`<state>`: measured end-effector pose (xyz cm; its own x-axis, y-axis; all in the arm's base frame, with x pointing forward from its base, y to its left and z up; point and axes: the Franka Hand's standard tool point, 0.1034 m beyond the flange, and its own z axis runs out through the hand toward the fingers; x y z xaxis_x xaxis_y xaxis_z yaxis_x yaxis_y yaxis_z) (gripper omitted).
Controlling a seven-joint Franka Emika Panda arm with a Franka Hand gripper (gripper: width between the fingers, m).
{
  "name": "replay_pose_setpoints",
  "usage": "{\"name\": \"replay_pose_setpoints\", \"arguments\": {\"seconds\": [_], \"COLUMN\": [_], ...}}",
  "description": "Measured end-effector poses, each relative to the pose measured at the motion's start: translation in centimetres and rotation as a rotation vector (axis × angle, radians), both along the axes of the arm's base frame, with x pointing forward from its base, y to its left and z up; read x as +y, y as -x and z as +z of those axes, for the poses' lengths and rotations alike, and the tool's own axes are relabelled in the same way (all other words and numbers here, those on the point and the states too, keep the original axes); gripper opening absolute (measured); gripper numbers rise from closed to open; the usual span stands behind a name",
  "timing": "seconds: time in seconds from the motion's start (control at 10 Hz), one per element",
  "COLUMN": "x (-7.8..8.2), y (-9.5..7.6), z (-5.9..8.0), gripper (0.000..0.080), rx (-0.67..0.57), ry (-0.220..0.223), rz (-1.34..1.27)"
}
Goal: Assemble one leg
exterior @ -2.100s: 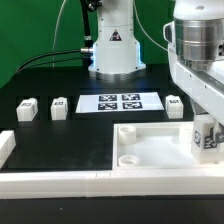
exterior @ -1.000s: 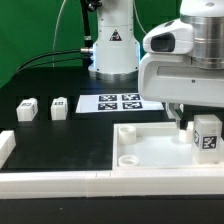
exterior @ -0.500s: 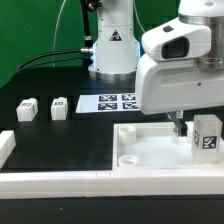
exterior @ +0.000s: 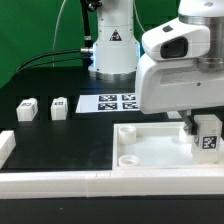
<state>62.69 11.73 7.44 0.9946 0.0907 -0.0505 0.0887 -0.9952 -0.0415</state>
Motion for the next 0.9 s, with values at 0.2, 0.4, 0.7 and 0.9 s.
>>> {"name": "replay_pose_setpoints", "arguments": {"seconds": [0.2,0.4,0.7,0.9], "x": [-0.02,-0.01,-0.02,-0.05], "y": [0.0,0.0,-0.03,-0.03], "z": [-0.01,-0.01,-0.01,-0.05], "gripper": [0.0291,0.0291,0.0291,0.0291], "rx": [0.001,0.003,0.014,0.017], "ry": [0.0,0.003,0.017,0.02], "rz": [-0.014,-0.086,-0.386,-0.586]}}
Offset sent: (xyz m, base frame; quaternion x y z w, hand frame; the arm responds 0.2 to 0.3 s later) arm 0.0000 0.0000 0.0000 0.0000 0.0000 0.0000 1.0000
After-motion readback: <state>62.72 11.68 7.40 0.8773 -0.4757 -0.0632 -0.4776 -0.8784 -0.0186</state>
